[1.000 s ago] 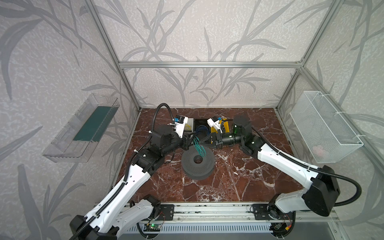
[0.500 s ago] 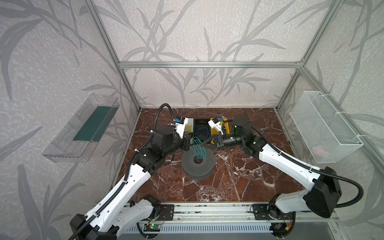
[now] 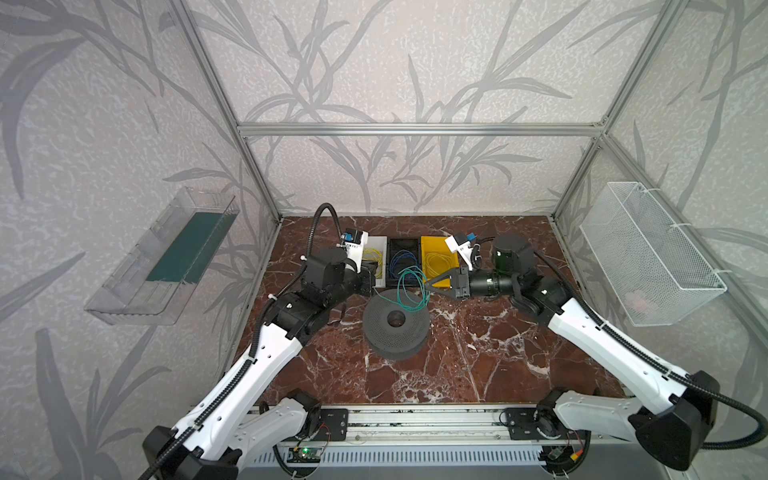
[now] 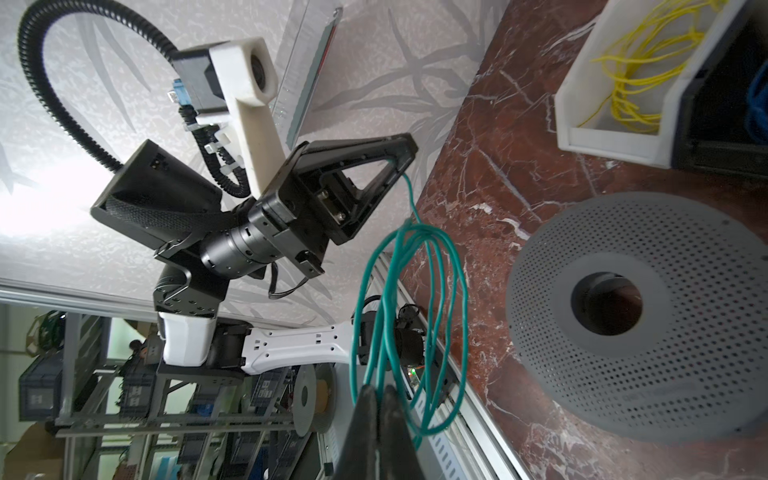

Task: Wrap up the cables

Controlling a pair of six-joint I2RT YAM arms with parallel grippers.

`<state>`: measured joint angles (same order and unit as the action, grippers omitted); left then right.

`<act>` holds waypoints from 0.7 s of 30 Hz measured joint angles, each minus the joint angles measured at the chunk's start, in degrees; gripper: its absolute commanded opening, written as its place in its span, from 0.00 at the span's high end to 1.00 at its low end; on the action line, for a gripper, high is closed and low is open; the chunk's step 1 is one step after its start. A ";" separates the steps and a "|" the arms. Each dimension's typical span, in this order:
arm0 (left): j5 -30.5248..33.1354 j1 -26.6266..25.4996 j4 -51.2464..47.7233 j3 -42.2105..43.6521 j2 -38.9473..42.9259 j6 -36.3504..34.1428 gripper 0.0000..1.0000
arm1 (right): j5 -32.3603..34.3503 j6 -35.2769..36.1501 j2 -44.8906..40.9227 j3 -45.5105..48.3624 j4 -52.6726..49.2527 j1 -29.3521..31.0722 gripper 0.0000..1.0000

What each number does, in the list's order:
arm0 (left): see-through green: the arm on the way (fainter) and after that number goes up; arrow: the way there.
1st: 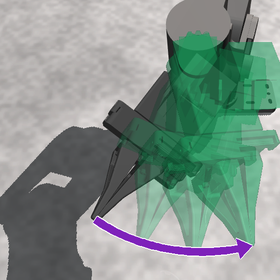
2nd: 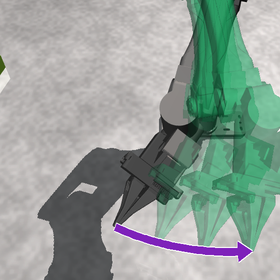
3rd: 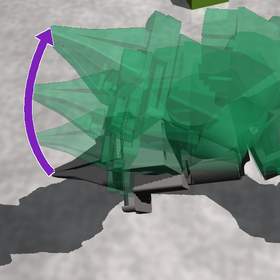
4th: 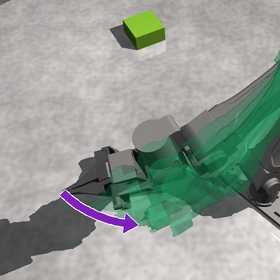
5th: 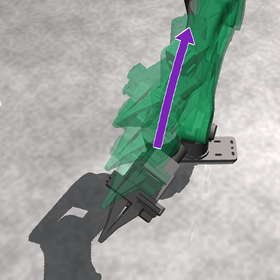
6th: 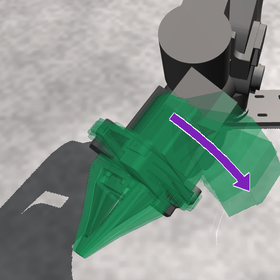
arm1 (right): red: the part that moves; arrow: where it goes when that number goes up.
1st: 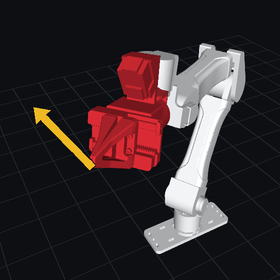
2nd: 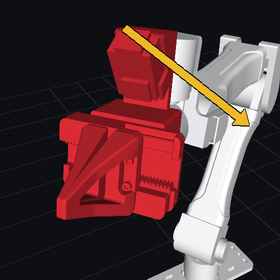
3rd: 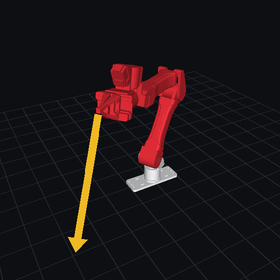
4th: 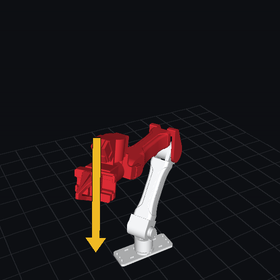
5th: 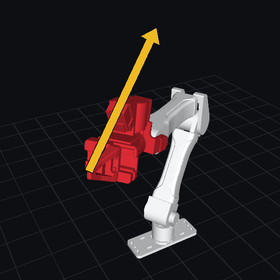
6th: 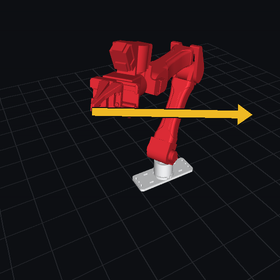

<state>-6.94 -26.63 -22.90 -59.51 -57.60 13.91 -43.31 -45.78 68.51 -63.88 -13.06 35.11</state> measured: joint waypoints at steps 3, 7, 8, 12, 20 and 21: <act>-0.55 1.53 -0.68 -0.15 0.07 1.20 1.00 | 5.75 3.78 -2.16 -0.17 -4.35 -0.24 1.00; -6.93 4.24 -1.11 -0.28 0.09 4.22 1.00 | 12.11 8.74 -3.91 -1.55 -8.28 -0.24 1.00; -8.85 4.50 -0.96 -0.35 0.07 4.92 1.00 | 12.92 9.53 -4.04 -1.77 -8.46 -0.24 1.00; -19.30 4.76 0.57 -0.44 -0.72 8.44 1.00 | 13.46 10.97 -3.45 -1.99 -7.52 0.39 1.00; -32.17 3.15 0.44 -0.83 -4.59 13.97 1.00 | 20.59 16.55 2.03 -8.04 -8.20 5.49 1.00; -33.33 3.10 1.05 -0.55 -4.74 14.91 1.00 | 21.51 17.22 2.34 -8.74 -8.17 6.03 1.00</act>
<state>-40.27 -23.53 -21.85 -60.05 -62.35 28.82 -21.80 -28.56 70.85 -72.62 -21.23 41.15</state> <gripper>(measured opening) 0.048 0.048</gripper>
